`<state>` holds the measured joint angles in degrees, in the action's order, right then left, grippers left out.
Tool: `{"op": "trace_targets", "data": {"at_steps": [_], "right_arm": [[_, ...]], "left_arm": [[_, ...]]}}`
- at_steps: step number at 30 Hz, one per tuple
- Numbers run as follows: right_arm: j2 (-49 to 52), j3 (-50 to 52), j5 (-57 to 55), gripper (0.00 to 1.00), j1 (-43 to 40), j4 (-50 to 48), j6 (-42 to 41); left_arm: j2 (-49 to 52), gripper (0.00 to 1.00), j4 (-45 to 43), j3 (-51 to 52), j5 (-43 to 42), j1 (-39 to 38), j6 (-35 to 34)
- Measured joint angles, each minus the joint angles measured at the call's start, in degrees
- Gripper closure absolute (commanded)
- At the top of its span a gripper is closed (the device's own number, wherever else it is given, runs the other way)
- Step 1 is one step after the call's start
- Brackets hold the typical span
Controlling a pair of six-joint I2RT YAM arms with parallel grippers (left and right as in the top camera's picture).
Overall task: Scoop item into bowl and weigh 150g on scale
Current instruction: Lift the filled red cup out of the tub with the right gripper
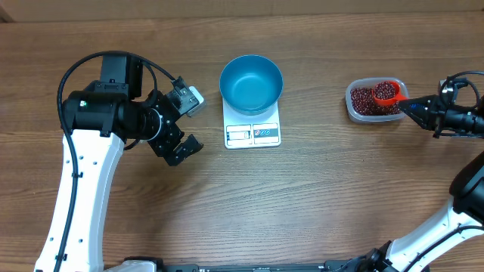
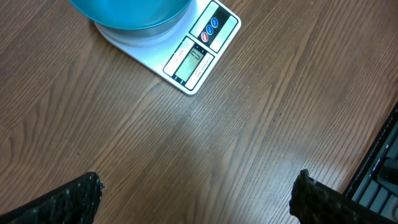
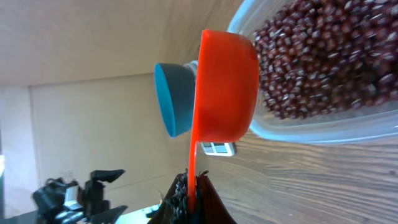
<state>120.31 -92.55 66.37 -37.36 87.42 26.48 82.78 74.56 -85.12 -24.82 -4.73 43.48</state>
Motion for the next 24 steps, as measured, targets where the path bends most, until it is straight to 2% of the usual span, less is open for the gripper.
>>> {"op": "trace_targets", "data": {"at_steps": [16, 24], "right_arm": [[0.0, 0.0, 4.6, 0.96, 0.5, 2.8, 1.8], [0.0, 0.0, 8.1, 0.96, 4.5, 2.9, 2.1]], "left_arm": [[0.0, 0.0, 0.0, 0.0, 0.0, 0.0, 0.0], [0.0, 0.0, 0.0, 0.0, 0.0, 0.0, 0.0]]}}
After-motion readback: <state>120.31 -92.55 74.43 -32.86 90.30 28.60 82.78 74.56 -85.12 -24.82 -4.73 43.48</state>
